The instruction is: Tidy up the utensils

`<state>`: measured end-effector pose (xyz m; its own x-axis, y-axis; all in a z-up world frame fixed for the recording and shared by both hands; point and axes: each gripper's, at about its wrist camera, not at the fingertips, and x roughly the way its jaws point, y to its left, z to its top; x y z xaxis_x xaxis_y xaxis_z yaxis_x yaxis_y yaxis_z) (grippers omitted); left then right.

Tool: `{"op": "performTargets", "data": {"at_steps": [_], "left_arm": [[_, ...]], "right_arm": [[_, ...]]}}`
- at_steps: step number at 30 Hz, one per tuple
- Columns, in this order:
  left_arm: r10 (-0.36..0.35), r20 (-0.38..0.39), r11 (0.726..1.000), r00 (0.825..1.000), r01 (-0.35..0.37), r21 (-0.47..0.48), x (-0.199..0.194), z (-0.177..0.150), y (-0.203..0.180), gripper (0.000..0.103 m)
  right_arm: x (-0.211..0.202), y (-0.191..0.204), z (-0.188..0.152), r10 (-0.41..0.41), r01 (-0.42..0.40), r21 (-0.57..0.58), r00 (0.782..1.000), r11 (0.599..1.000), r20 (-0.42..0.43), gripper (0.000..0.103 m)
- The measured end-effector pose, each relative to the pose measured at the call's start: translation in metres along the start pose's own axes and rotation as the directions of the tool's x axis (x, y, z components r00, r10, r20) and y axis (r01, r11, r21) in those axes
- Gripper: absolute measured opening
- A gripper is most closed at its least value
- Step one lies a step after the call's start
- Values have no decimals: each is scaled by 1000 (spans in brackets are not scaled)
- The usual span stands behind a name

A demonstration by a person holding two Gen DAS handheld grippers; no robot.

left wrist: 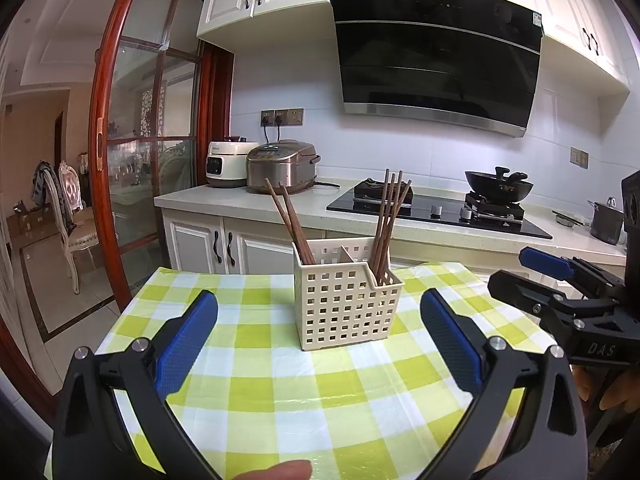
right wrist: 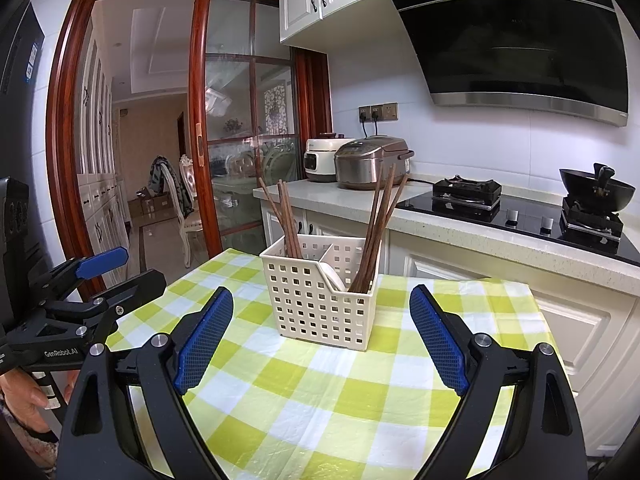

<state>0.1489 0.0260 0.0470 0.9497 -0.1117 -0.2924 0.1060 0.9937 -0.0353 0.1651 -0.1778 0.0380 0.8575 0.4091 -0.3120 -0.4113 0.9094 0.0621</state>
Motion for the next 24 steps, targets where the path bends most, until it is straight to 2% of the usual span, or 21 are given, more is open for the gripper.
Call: {"op": "performTargets", "data": {"at_steps": [24], "left_arm": [[3, -1, 1000, 1000, -3, -4, -1, -1, 0, 98]], "right_arm": [[3, 6, -6, 7, -7, -4, 1000, 1000, -5, 85]]}}
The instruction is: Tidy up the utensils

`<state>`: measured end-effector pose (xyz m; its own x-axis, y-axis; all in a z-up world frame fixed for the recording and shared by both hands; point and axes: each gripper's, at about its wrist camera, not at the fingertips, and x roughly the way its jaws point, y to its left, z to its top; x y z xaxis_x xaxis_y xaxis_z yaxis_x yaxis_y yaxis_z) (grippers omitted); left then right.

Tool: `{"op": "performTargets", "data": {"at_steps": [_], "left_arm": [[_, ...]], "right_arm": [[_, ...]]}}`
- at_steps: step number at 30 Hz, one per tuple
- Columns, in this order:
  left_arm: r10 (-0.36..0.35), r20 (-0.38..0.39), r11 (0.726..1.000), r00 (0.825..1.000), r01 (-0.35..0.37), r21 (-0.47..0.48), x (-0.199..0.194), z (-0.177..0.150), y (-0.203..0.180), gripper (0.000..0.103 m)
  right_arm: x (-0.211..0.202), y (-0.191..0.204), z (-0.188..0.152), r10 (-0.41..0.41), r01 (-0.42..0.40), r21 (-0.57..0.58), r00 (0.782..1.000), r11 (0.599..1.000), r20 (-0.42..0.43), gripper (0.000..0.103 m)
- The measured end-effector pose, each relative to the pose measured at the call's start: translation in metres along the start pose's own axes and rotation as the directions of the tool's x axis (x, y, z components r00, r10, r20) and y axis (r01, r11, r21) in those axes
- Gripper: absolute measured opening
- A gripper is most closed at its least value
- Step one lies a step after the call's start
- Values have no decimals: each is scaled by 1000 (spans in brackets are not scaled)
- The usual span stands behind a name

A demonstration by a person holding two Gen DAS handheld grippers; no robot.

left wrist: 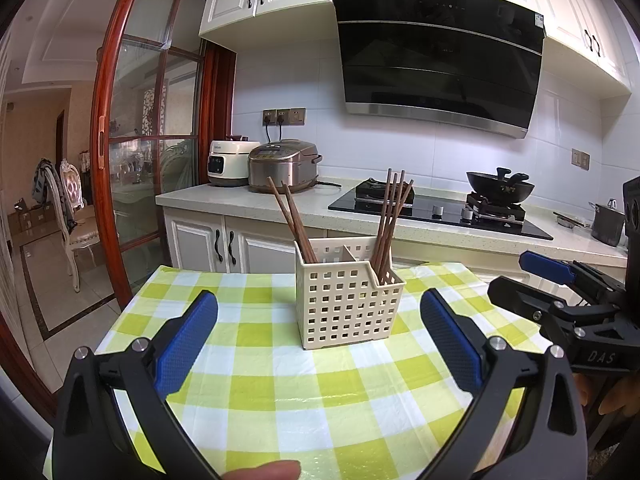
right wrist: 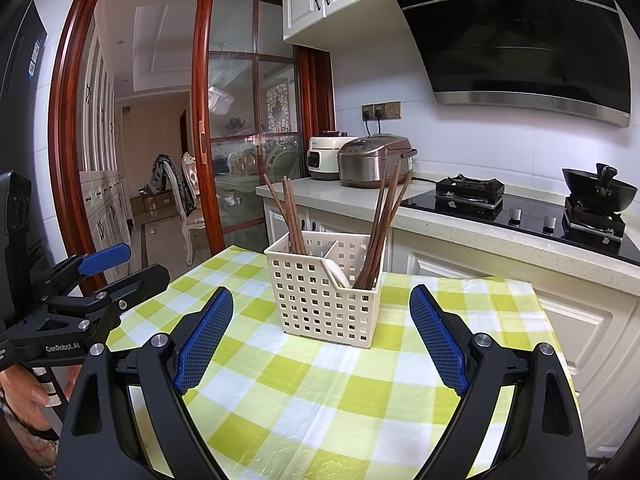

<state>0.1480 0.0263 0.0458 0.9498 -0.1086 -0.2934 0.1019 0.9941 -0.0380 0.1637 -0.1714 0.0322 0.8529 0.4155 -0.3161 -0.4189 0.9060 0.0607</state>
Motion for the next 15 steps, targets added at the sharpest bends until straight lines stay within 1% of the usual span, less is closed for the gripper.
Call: {"op": "performTargets", "data": {"at_steps": [15], "left_arm": [[1, 1, 1000, 1000, -1, 0, -1, -1, 0, 98]], "right_arm": [[0, 1, -2, 4, -4, 0, 1000, 1000, -2, 85]]}}
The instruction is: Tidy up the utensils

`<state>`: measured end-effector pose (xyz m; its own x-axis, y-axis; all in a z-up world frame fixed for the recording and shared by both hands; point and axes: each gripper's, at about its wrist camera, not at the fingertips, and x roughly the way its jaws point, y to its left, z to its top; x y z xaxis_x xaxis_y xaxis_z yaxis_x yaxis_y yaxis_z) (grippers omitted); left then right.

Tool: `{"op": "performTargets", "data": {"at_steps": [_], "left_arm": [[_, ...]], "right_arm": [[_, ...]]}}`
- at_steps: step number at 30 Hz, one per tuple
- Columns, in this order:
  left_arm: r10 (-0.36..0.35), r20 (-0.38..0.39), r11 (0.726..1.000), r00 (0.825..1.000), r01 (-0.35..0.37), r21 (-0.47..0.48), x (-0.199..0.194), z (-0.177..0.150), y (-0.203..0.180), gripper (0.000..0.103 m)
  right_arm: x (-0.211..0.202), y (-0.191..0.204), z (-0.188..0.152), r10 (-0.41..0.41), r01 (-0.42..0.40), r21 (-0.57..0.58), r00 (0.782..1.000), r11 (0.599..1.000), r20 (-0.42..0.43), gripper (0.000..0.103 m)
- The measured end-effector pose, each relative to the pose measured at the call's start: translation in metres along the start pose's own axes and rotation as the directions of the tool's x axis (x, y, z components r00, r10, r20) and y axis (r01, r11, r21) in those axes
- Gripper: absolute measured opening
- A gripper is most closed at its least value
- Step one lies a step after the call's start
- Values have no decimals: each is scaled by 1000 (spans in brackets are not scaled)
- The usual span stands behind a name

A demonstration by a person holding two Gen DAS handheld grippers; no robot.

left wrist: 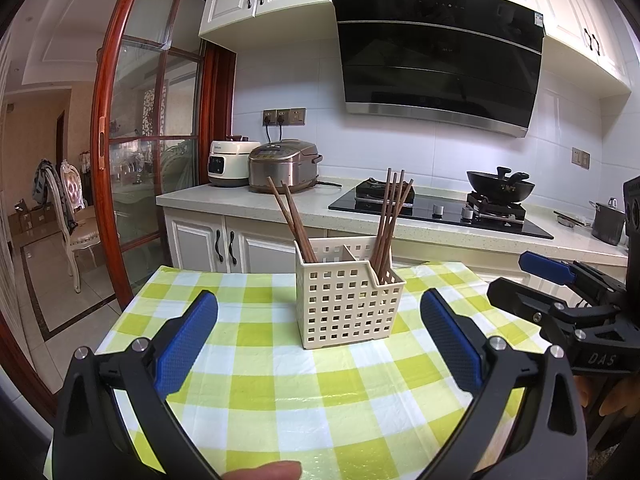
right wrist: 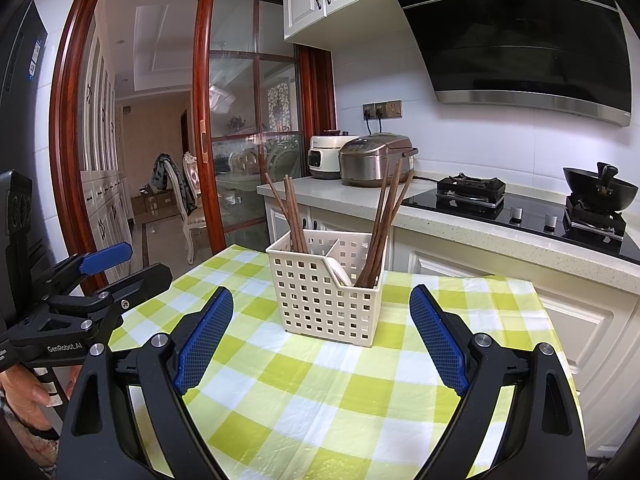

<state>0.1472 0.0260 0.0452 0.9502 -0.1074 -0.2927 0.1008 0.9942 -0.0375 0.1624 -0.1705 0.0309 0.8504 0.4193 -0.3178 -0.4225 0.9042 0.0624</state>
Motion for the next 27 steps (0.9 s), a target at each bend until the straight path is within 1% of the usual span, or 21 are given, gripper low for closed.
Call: {"op": "performTargets", "data": {"at_steps": [20, 27], "left_arm": [[8, 7, 1000, 1000, -8, 10, -1, 0, -2, 98], [-6, -16, 1000, 1000, 6, -11, 4, -1, 2, 98]], "right_arm": [[0, 0, 0, 0, 0, 1, 1000, 1000, -1, 85], [0, 0, -1, 1, -1, 4, 1000, 1000, -2, 85]]}}
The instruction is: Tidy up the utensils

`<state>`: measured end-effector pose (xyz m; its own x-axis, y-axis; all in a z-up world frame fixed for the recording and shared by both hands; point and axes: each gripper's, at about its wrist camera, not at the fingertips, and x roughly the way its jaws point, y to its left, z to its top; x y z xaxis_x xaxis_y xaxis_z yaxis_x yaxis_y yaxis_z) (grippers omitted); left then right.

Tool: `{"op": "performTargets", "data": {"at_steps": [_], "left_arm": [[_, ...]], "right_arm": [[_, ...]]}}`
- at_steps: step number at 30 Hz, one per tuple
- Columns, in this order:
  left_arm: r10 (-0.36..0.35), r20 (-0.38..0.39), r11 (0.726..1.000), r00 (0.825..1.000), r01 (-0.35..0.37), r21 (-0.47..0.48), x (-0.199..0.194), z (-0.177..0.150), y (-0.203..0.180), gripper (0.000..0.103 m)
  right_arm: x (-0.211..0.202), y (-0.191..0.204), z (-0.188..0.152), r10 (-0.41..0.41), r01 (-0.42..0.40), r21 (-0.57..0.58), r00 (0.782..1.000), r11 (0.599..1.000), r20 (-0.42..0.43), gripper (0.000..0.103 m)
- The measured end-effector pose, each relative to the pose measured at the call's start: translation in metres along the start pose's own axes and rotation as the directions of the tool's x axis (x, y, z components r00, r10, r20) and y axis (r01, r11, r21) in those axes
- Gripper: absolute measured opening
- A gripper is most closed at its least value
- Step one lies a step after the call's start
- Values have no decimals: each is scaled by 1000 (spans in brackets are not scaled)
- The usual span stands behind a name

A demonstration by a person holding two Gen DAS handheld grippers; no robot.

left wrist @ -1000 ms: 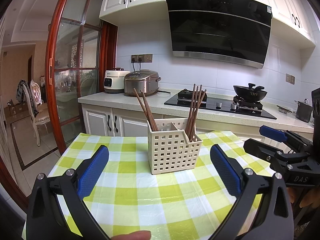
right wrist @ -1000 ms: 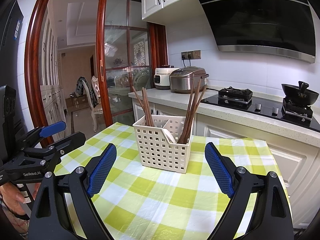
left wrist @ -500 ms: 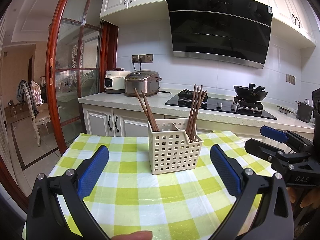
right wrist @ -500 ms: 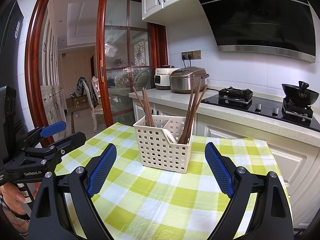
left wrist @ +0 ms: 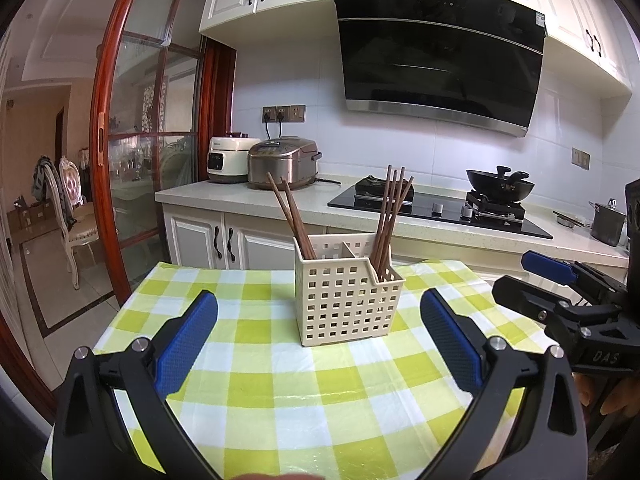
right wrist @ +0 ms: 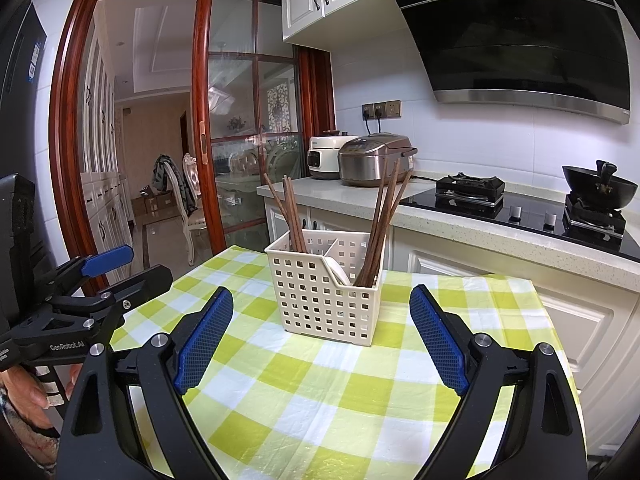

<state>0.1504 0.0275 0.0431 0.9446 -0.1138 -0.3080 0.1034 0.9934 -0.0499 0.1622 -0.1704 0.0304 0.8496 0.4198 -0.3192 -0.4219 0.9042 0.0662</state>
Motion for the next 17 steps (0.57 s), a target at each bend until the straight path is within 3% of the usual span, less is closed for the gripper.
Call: {"op": "performTargets", "data": {"at_steps": [17], "left_arm": [[-42, -12, 999, 999, 41, -30, 3, 0, 3, 98]], "right_arm": [[-4, -1, 0, 0, 0, 2, 1000, 1000, 7, 85]]}}
